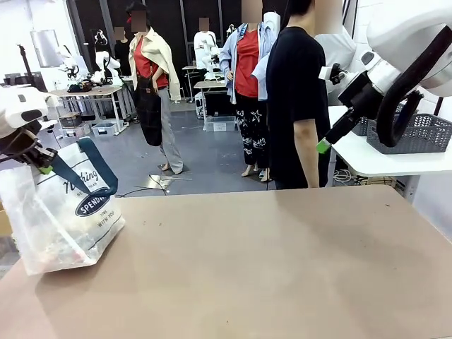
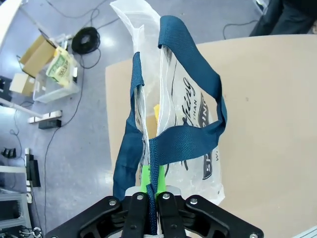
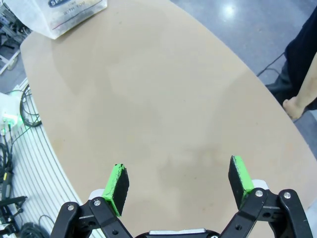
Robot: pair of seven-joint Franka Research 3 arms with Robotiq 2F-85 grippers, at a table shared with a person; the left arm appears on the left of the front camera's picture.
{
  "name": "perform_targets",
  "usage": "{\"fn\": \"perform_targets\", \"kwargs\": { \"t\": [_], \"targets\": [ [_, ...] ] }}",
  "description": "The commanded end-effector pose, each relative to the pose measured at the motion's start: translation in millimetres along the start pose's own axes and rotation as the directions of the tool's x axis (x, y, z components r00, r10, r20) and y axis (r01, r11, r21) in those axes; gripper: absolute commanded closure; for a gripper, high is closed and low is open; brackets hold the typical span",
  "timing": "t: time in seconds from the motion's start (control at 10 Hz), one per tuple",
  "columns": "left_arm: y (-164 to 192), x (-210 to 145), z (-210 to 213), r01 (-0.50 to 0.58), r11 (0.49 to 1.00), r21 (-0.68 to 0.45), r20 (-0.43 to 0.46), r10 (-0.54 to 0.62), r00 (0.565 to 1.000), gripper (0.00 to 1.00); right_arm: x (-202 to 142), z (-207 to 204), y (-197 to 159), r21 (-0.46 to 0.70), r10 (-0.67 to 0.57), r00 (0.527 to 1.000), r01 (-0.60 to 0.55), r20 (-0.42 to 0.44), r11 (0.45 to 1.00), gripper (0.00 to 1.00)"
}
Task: Transfer purchased items from the store into the shopping bag.
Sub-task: Move the Reusable shopping bag to the right side of the table.
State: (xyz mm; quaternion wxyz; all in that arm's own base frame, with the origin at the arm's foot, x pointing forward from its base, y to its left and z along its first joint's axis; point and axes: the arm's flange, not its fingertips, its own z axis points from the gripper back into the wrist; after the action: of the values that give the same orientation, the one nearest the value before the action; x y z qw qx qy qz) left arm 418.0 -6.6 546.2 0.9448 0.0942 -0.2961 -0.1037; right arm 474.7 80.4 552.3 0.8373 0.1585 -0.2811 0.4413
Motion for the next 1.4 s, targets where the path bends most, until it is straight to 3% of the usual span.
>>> {"fn": "perform_targets", "kwargs": {
  "t": [0.0, 0.3, 0.6, 0.7, 1.3],
  "targets": [
    [13, -7, 1, 0.02, 0.999, 0.029, 0.066, -0.022, 0.998, 1.0, -2, 0, -1, -0.004, 0.011, 1.0, -0.011, -0.013, 1.0, 0.0],
    [17, -17, -14, 0.048, 0.999, -0.017, 0.069, -0.047, 0.997, 1.0, -2, 0, -1, -0.004, 0.011, 1.0, -0.011, -0.013, 1.0, 0.0],
    [18, -25, -22, 0.087, 0.993, -0.075, -0.025, -0.089, 0.996, 1.0, -2, 0, -1, -0.004, 0.011, 1.0, -0.011, -0.013, 1.0, 0.0],
    [13, -21, -20, 0.056, 0.998, -0.021, 0.01, -0.056, 0.998, 1.0, -2, 0, -1, -0.004, 0.011, 1.0, -0.011, -0.013, 1.0, 0.0],
    [13, -21, -20, 0.056, 0.998, -0.021, 0.01, -0.056, 0.998, 1.0, -2, 0, -1, -0.004, 0.011, 1.0, -0.011, -0.013, 1.0, 0.0]
  ]
}}
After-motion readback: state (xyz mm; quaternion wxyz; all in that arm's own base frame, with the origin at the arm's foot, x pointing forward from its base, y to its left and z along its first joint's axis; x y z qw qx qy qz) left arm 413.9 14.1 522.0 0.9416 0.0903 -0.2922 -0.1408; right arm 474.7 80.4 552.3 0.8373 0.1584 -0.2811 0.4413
